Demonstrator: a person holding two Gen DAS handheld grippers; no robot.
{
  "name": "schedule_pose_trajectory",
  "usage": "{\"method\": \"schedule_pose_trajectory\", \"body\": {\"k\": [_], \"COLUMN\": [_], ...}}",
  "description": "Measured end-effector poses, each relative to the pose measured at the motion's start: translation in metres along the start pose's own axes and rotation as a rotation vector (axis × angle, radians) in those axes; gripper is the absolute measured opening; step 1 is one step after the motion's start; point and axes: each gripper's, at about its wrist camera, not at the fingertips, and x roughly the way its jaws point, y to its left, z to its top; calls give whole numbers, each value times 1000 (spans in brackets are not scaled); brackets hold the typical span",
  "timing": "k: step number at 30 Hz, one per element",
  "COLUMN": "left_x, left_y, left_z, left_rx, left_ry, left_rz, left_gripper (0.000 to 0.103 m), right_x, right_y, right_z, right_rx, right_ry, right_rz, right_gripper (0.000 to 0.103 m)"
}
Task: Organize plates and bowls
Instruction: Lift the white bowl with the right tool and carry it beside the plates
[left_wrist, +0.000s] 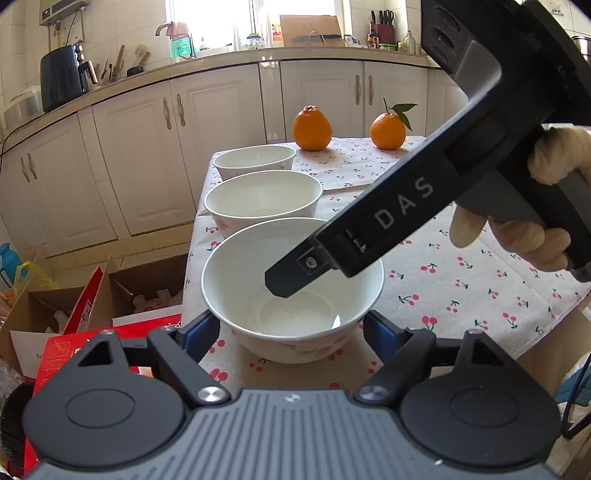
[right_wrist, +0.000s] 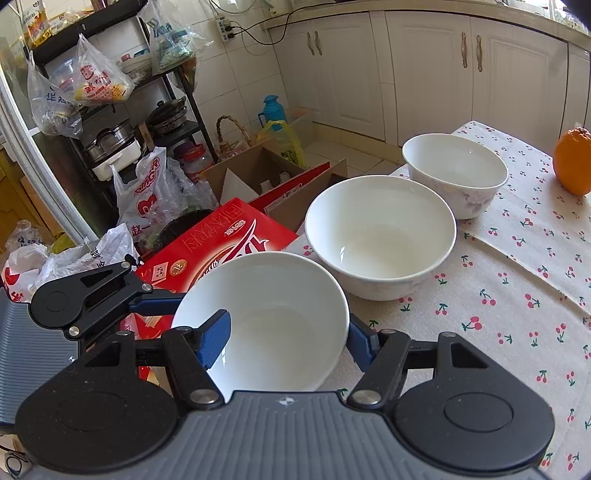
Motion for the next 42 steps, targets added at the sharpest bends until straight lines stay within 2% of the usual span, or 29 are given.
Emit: {"method": "schedule_pose_trajectory", "body": {"k": [11,20,32,42], "left_x": [-4,8,36,54], "left_y": [-15,-43,-90,-106], "left_z": [13,31,51,56], "left_rx": [42,107,184,187], "left_ry": [-17,-34,-51,-20], "left_rz": [-24,-103,-242,-284], "left_gripper": [84,84,84,84], "right_x": [-27,-63,-106,-111], "right_y": [-5,-30,-69,-92], "right_z": [-9,-29,-62,-76], "right_rx": [12,80,178,237], "right_ry": [-44,-101,-147,-141], "right_rz": [-20,-80,-210,-244], "right_gripper": [72,72,72,72]}}
